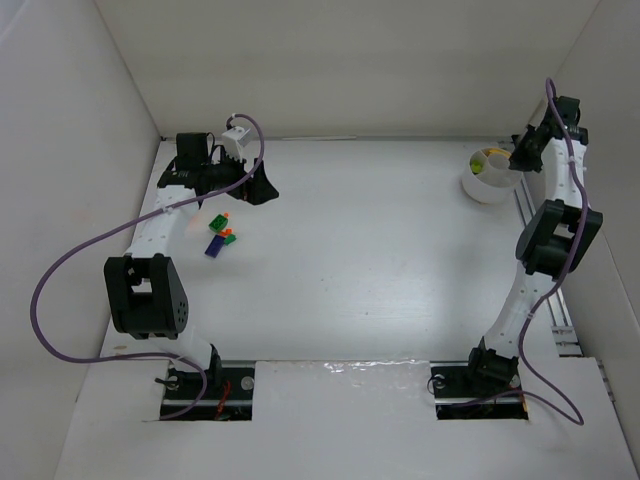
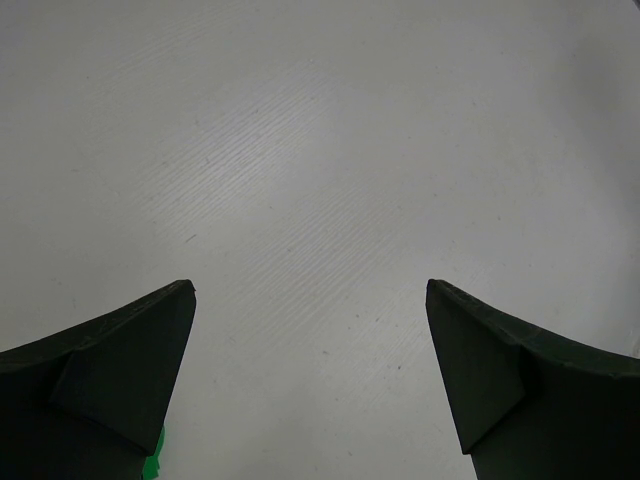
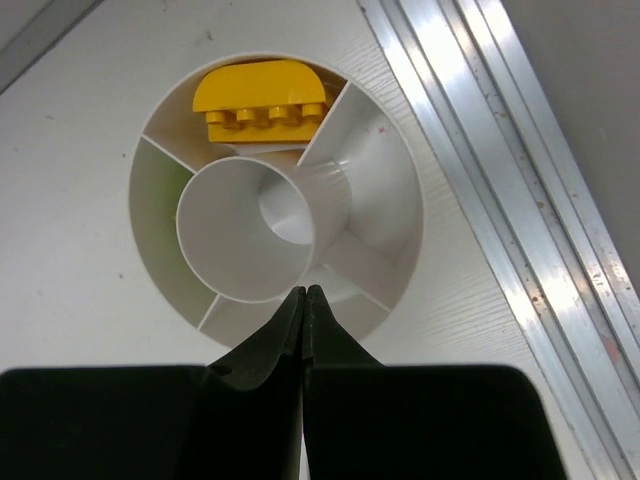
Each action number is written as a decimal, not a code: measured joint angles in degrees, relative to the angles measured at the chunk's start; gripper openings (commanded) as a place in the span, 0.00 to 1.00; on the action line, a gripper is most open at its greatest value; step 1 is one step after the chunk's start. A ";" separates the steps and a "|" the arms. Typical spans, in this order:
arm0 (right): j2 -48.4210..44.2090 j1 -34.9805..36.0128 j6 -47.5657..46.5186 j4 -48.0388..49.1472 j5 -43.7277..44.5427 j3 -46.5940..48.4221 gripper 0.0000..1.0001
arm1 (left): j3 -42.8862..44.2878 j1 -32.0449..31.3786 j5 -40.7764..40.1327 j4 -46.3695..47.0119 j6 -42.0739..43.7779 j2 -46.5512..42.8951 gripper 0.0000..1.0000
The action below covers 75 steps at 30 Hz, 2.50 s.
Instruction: Sort the legos into containers by color
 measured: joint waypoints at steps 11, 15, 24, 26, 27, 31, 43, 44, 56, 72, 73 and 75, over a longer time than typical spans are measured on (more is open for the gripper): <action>-0.02 -0.17 0.00 2.32 5.66 -2.84 0.00 | 0.00 0.00 0.00 0.00 0.00 0.00 0.99; -0.02 -0.17 -0.02 3.30 6.43 -4.07 0.00 | 0.00 0.00 0.00 0.00 0.00 0.00 0.99; 0.04 -0.17 -0.04 4.37 6.91 -4.70 0.00 | 0.00 0.00 0.00 0.00 0.00 0.00 0.99; 0.11 -0.17 -0.04 4.44 6.88 -4.72 0.00 | 0.00 0.00 0.00 0.00 0.00 0.00 0.99; 0.20 -0.17 -0.07 4.44 6.88 -4.72 0.00 | 0.00 0.00 0.00 0.00 0.00 0.00 0.99; 0.33 -0.17 -0.07 4.39 6.88 -4.79 0.00 | 0.00 0.00 0.00 0.00 0.00 0.04 0.99; 1.95 -0.17 -0.70 4.55 6.23 -6.29 0.00 | 0.00 0.00 0.00 0.00 0.00 0.11 0.99; 2.05 -0.17 -0.74 4.44 5.97 -6.60 0.00 | 0.00 0.00 0.00 0.00 0.00 0.13 0.99; 2.16 -0.17 -1.11 4.33 2.21 -7.82 0.00 | 0.00 0.00 0.00 0.00 0.00 0.74 0.99; 2.16 -0.04 -1.11 3.87 -0.66 -8.11 0.00 | 0.00 0.00 0.22 0.00 0.00 0.74 0.99; 2.16 -0.04 -1.11 3.85 -0.76 -8.09 0.00 | 0.00 0.00 0.24 0.00 0.00 0.74 0.99; 2.16 -0.04 -1.11 3.82 -0.92 -8.11 0.00 | 0.00 0.00 0.24 0.00 0.00 0.74 0.99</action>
